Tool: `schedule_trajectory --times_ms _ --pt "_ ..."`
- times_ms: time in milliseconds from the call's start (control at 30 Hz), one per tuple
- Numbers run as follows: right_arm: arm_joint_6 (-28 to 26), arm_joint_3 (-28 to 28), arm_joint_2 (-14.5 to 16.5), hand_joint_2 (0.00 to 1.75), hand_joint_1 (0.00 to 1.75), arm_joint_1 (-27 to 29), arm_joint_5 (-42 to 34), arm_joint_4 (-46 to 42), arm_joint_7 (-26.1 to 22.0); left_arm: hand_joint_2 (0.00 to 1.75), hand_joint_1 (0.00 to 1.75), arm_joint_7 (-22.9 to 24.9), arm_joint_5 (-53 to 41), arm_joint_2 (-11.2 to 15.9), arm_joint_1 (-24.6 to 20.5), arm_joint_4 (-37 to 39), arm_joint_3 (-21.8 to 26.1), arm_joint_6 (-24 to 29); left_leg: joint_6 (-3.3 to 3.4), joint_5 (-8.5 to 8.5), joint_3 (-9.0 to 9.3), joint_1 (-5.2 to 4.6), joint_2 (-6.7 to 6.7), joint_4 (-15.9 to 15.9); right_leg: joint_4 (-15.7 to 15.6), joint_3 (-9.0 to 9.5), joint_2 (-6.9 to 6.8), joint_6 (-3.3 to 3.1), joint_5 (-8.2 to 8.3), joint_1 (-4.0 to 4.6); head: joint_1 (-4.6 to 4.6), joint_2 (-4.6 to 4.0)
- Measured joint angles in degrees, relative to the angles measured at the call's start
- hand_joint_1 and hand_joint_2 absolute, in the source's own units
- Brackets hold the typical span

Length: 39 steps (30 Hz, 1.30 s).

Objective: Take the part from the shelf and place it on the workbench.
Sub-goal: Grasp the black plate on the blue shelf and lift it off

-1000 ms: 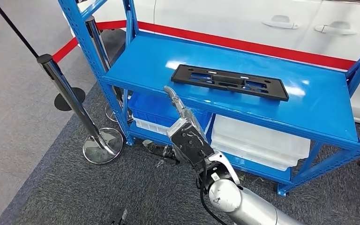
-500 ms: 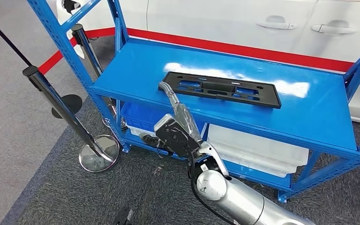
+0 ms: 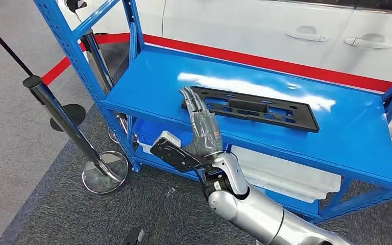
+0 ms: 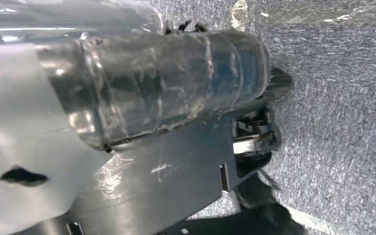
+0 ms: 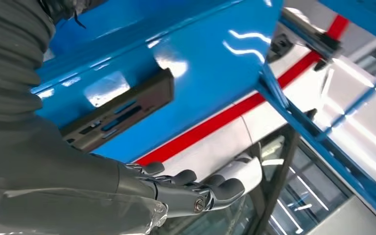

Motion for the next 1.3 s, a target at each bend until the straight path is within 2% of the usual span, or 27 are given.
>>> schedule_trajectory --times_ms 33,100,133,167,233,300,333,367,433,467,500,533,567,633,667,733,833,867,933,967,1000,1033,1067,1100,1167,1200,1300 --pt "0.04 0.3 0.0 1.75 0.0 -0.02 0.58 0.42 0.37 0.0 0.0 0.09 -0.01 0.0 0.06 0.01 0.0 0.0 -0.02 -0.43 0.45 0.0 -0.08 0.1 -1.21 -0.25 -0.01 -0.02 1.91 -0.03 -0.01 0.0" --pt "0.1 0.81 0.01 1.75 0.0 -0.17 1.09 1.08 0.79 0.0 0.0 0.17 -0.02 -0.03 0.16 0.01 -0.01 0.0 -0.2 -1.48 1.41 -0.01 -0.22 0.33 -8.07 1.91 -0.03 -0.25 6.91 -0.07 0.01 0.0" --pt "0.21 1.05 0.02 1.75 0.0 -0.3 1.38 1.41 0.98 0.0 0.0 0.19 -0.02 -0.04 0.11 0.01 -0.01 0.0 -0.42 -2.03 1.78 -0.09 -0.28 0.55 -11.38 3.27 -0.04 -0.4 8.45 -0.02 0.0 0.0" --pt "0.43 1.23 0.06 1.75 0.0 -0.43 1.8 1.73 1.21 0.0 0.0 0.21 -0.01 -0.07 0.04 0.01 -0.02 0.01 -0.69 -2.41 1.91 -0.13 -0.32 0.67 -13.47 4.17 -0.04 -0.64 9.04 0.07 -0.01 0.0" --pt "1.17 1.56 0.15 1.75 0.0 -0.65 3.49 2.32 2.17 0.0 0.0 0.23 0.01 -0.08 -0.1 0.02 -0.05 0.13 -1.28 -2.78 2.01 -0.17 -0.34 0.68 -14.8 4.74 0.09 -1.11 8.6 0.31 -0.02 0.0" --pt "2.01 1.81 0.3 1.75 0.0 -0.71 5.74 2.76 3.46 0.0 0.0 0.23 0.06 -0.07 -0.13 0.02 -0.08 0.32 -1.86 -3.14 2.1 -0.07 -0.25 0.49 -15.54 5.3 0.21 -1.67 8.43 0.13 -0.07 0.01" --pt "2.36 1.92 0.4 1.75 0.0 -0.74 6.66 2.97 3.97 0.0 0.0 0.25 0.09 -0.07 -0.16 0.02 -0.09 0.39 -2.17 -3.73 1.82 -0.02 -0.16 1.43 -15.99 5.82 0.19 -1.95 8.36 -0.02 -0.18 0.01" --pt "2.68 2.03 0.53 1.75 0.0 -0.77 7.35 3.19 4.37 0.0 0.0 0.27 0.11 -0.07 -0.19 0.01 -0.1 0.47 -2.49 -4.67 0.84 0.09 -0.1 3.59 -16.36 6.4 0.13 -2.21 8.25 -0.18 -0.25 0.01" --pt "3.28 2.26 0.73 1.75 0.0 -0.64 8.3 3.89 5.02 0.0 0.0 0.32 0.03 -0.08 -0.19 0.01 -0.16 0.74 -3.07 -6.99 -3.07 0.36 0.0 10.78 -16.6 7.2 -0.05 -2.56 7.78 -0.18 -0.38 0.0" --pt "3.61 2.37 0.79 1.75 0.0 -0.48 8.73 4.31 5.31 0.0 0.0 0.33 -0.02 -0.08 -0.18 0.01 -0.2 0.92 -3.29 -7.57 -5.25 0.48 0.01 13.94 -16.57 7.52 -0.11 -2.64 7.48 -0.16 -0.35 0.0" --pt "3.97 2.48 0.82 1.75 0.0 -0.29 9.18 4.74 5.66 0.0 0.0 0.33 -0.07 -0.08 -0.17 0.01 -0.24 1.1 -3.43 -7.24 -6.74 0.56 0.01 15.47 -16.52 7.87 -0.11 -2.66 7.14 -0.14 -0.38 0.0" --pt "4.27 2.57 0.86 1.75 0.0 -0.13 9.59 5.12 5.94 0.0 0.0 0.35 -0.1 -0.08 -0.16 0.02 -0.27 1.23 -3.47 -5.76 -7.19 0.6 0.01 14.84 -16.45 8.29 -0.04 -2.64 6.78 -0.14 -0.37 0.0" --pt "4.5 2.62 0.94 1.75 0.0 -0.05 9.89 5.45 6.17 0.0 0.0 0.4 -0.14 -0.07 -0.16 0.02 -0.29 1.32 -3.42 -3.28 -6.55 0.63 0.01 12.08 -16.38 8.79 0.05 -2.6 6.36 -0.14 -0.38 0.0" --pt "4.91 2.67 1.2 1.75 0.0 -0.03 10.26 6.05 6.48 0.0 0.0 0.57 -0.21 -0.07 -0.14 0.03 -0.34 1.4 -3.07 1.24 -3.93 0.51 -0.03 4.86 -16.32 9.67 0.25 -2.36 5.56 -0.07 -0.31 0.0" --pt "5.14 2.69 1.32 1.75 0.0 -0.03 10.38 6.32 6.58 0.0 0.0 0.66 -0.24 -0.07 -0.15 0.03 -0.39 1.42 -2.78 2.22 -2.84 0.34 -0.05 2.29 -16.35 9.84 0.32 -2.16 5.32 -0.02 -0.3 0.0" --pt "5.54 2.75 1.46 1.75 0.0 0.02 10.53 6.83 6.69 0.0 0.0 0.75 -0.3 -0.06 -0.16 0.03 -0.56 1.42 -2.24 1.96 -2.13 0.0 -0.11 0.73 -16.52 9.76 0.38 -1.71 5.21 0.08 -0.26 0.0" --pt "5.56 2.82 1.59 1.75 0.0 0.07 10.59 7.41 6.78 0.0 0.0 0.76 -0.37 -0.05 -0.12 0.03 -0.82 1.44 -1.45 1.8 -1.42 0.29 -0.06 -0.53 -15.69 9.39 0.23 -1.0 4.31 0.08 -0.22 0.01" --pt "5.56 2.85 1.64 1.75 0.0 0.04 10.62 7.54 6.8 0.0 0.0 0.76 -0.39 -0.07 -0.13 0.03 -0.89 1.44 -1.14 1.81 -1.03 0.43 0.0 -0.93 -13.71 8.48 0.17 -0.8 3.25 0.11 -0.17 0.01" --pt "5.79 2.89 1.67 1.75 0.0 0.12 10.66 7.88 6.88 0.0 0.0 0.78 -0.43 -0.09 -0.16 0.03 -0.99 1.44 -0.62 1.6 -0.64 0.49 0.1 -1.1 -6.54 4.62 0.1 -0.55 0.36 0.1 -0.1 0.01" --pt "6.01 2.92 1.68 1.75 0.0 0.25 10.67 8.11 6.98 0.0 0.0 0.81 -0.46 -0.1 -0.17 0.03 -1.04 1.44 -0.48 1.45 -0.61 0.47 0.12 -1.01 -2.91 2.37 0.1 -0.46 -0.6 0.06 -0.08 0.01" --pt "6.24 2.97 1.67 1.75 0.0 0.37 10.66 8.35 7.09 0.0 0.0 0.85 -0.51 -0.11 -0.16 0.03 -1.09 1.44 -0.42 1.29 -0.57 0.47 0.12 -0.91 -0.71 0.71 0.09 -0.37 -0.66 -0.02 -0.08 0.01" --pt "6.65 3.01 1.67 1.75 0.0 0.44 10.6 8.56 7.18 0.0 0.0 0.91 -0.57 -0.11 -0.14 0.03 -1.14 1.44 -0.45 1.11 -0.5 0.48 0.08 -0.77 -0.66 0.09 0.08 -0.28 0.36 -0.15 -0.08 0.01" --pt "7.34 3.05 1.68 1.75 0.0 0.44 10.41 8.72 7.28 0.0 0.0 1.0 -0.64 -0.13 -0.14 0.03 -1.18 1.45 -0.55 0.88 -0.39 0.51 0.03 -0.58 -2.84 0.64 0.05 -0.21 2.37 -0.3 -0.09 0.0" --pt "8.33 3.08 1.69 1.75 0.0 0.39 10.07 8.87 7.38 0.0 0.0 1.11 -0.73 -0.14 -0.14 0.03 -1.22 1.48 -0.73 0.57 -0.29 0.54 -0.04 -0.28 -6.56 2.03 0.01 -0.12 4.74 -0.49 -0.08 0.0" --pt "10.81 3.13 1.82 1.75 0.0 0.29 9.11 9.28 7.82 0.0 0.0 1.45 -0.97 -0.15 -0.19 0.04 -1.28 1.71 -1.33 -0.07 -0.44 0.4 -0.17 0.53 -12.84 4.72 -0.01 -0.12 7.3 -0.56 -0.1 0.0" --pt "11.73 3.17 1.94 1.75 0.0 0.33 8.68 9.58 8.09 0.0 0.0 1.58 -1.09 -0.15 -0.21 0.04 -1.32 1.91 -1.62 -0.27 -0.59 0.31 -0.2 0.84 -14.26 5.33 0.03 -0.25 7.53 -0.49 -0.13 0.0" --pt "12.74 3.25 2.38 1.75 0.0 0.45 8.09 10.75 8.76 0.0 0.0 1.35 -1.31 -0.15 -0.24 0.05 -1.46 2.3 -2.15 -0.49 -0.75 0.36 -0.19 1.03 -14.73 5.53 0.2 -1.03 7.4 -0.38 -0.16 0.0"
